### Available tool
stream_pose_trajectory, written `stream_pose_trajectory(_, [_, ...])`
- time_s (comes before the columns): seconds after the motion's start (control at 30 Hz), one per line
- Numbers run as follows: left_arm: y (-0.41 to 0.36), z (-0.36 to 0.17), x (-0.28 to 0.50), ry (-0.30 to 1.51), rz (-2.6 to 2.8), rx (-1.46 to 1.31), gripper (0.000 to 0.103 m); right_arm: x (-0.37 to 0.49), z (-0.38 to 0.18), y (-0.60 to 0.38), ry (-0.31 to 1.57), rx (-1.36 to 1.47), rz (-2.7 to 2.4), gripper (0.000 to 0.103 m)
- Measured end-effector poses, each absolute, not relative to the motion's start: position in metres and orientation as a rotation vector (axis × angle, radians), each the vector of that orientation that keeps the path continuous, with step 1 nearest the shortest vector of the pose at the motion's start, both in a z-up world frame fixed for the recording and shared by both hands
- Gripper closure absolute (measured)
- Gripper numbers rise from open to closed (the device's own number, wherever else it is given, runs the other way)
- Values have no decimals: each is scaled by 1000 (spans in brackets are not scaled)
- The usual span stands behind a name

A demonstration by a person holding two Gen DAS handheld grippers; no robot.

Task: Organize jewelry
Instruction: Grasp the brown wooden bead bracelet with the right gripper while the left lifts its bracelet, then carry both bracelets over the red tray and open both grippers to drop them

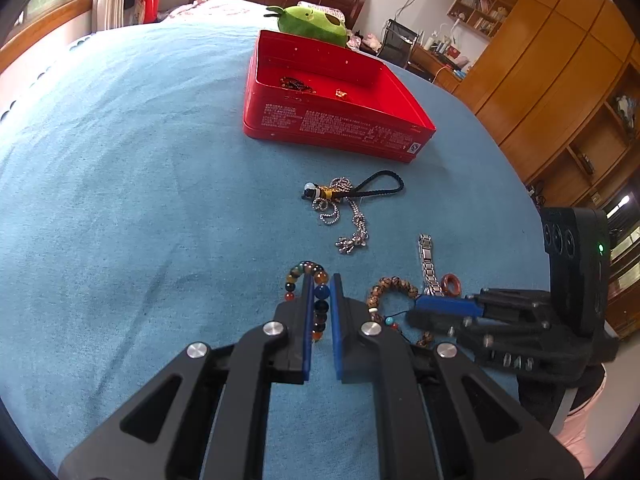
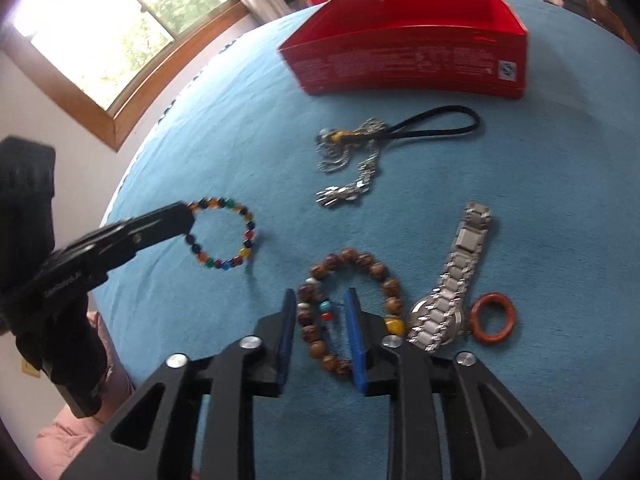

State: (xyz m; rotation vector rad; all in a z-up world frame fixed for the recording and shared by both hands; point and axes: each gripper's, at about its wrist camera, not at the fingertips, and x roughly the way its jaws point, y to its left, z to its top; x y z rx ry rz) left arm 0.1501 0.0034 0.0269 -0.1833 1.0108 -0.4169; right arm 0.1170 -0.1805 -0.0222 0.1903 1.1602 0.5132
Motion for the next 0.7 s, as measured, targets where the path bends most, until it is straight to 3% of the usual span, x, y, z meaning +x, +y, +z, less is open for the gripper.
stream_pose_trajectory(0.17, [6,28,150,1008,-420,-192,97,116,-35,-147,1223,64,488,71])
stream_pose_trajectory(0.27, [9,28,149,1007,-423,-198,97,111,-38,-133,1163,-37,457,72])
stream_pose_trajectory(0.3, [10,28,149,1006,-424,-200,97,111,-37,-130,1151,-51,440,82])
stream_pose_trajectory(0.37, [11,29,149,1006,-426,-204,97,111,-38,-129,1127,-69,420,87])
stream_pose_trajectory(0.47, [13,30,148,1003,-428,-208,97,117,-37,-140,1149,33,451,88])
stream_pose_trajectory(0.5, [14,30,148,1002,-427,-209,97,120,-35,-148,1161,91,472,93])
stream_pose_trajectory(0.7, [14,30,151,1003,-418,-207,97,122,-4,-187,1086,244,506,93])
